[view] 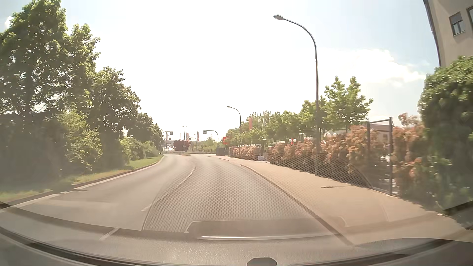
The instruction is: Follow the waypoints while adhering to traffic rules and regulations
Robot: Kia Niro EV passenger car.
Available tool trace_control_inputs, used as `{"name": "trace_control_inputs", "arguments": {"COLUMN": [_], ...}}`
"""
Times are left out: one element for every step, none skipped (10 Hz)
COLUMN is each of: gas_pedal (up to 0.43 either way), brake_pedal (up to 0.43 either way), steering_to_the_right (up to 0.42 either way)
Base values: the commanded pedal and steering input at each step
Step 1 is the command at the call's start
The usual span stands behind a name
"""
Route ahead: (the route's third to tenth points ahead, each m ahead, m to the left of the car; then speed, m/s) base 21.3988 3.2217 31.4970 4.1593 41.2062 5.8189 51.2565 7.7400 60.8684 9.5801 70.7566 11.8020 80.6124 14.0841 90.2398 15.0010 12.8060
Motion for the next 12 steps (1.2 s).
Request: {"name": "trace_control_inputs", "arguments": {"gas_pedal": [0.079, 0.079, 0.079, 0.079, 0.079, 0.079, 0.079, 0.079, 0.067, 0.059, 0.039, 0.02], "brake_pedal": [0.0, 0.0, 0.0, 0.0, 0.0, 0.0, 0.0, 0.0, 0.0, 0.0, 0.0, 0.0], "steering_to_the_right": [-0.024, -0.023, -0.023, -0.023, -0.021, -0.021, -0.02, -0.019, -0.019, -0.018, -0.018, -0.018]}}
